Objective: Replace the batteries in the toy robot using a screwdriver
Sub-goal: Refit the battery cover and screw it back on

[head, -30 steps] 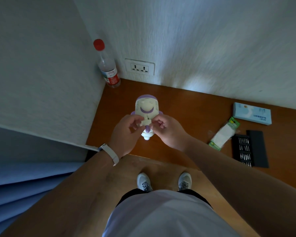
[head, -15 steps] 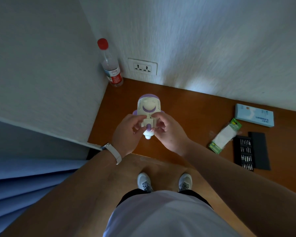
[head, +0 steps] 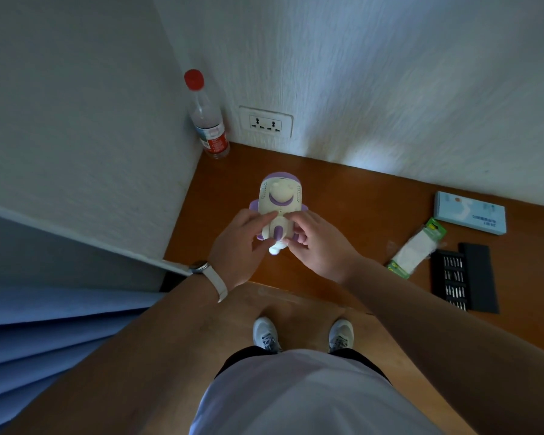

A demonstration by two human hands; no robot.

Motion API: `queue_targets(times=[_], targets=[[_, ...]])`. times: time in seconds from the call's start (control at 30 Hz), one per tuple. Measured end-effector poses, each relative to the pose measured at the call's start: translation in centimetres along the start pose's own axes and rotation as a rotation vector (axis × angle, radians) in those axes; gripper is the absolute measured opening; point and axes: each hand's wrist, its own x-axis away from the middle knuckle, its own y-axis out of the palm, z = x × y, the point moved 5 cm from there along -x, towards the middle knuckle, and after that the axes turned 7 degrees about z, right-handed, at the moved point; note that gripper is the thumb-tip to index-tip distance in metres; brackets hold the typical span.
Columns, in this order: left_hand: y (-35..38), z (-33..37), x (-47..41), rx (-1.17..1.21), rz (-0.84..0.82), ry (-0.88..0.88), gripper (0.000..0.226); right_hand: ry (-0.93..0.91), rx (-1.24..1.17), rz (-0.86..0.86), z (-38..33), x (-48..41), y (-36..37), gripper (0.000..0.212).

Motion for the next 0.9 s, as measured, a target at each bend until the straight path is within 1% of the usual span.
queue_targets(times=[0.2,0.33,0.47,0.6,0.73,0.83,0.9], targets=[[-0.2,-0.2,-0.1,0.028,0.005,0.007,0.051,-0.01,-0.006,0.015,-0.3,-0.1,0.0,0.044],[-0.2,-0.5,0.0,0.032,0.009,0.012,0.051,-0.047,0.053,0.007,-0.2,0.0,0.4,0.05],[-0.2,-0.4,0.2,-0.035,0.011,0.046,0.054,-0.084,0.121,0.04,-0.4,0.1,0.4,0.051],[-0.2,-0.4,0.4,-0.075,0.027,0.069,0.053,-0.089,0.07,0.109,-1.1,-0.2,0.3,0.045],[-0.3,-0.4,0.7,-0.155,0.036,0.131,0.052,-0.083,0.026,0.074,-0.7,-0.2,1.0,0.046],[-0.2,-0.5,0.8,-0.178,0.059,0.138,0.054,-0.09,-0.004,0.072,-0.7,-0.4,0.8,0.048],[-0.2,-0.5,0.8,-0.188,0.07,0.156,0.055,-0.094,0.01,0.08,-0.7,-0.7,0.6,0.044]])
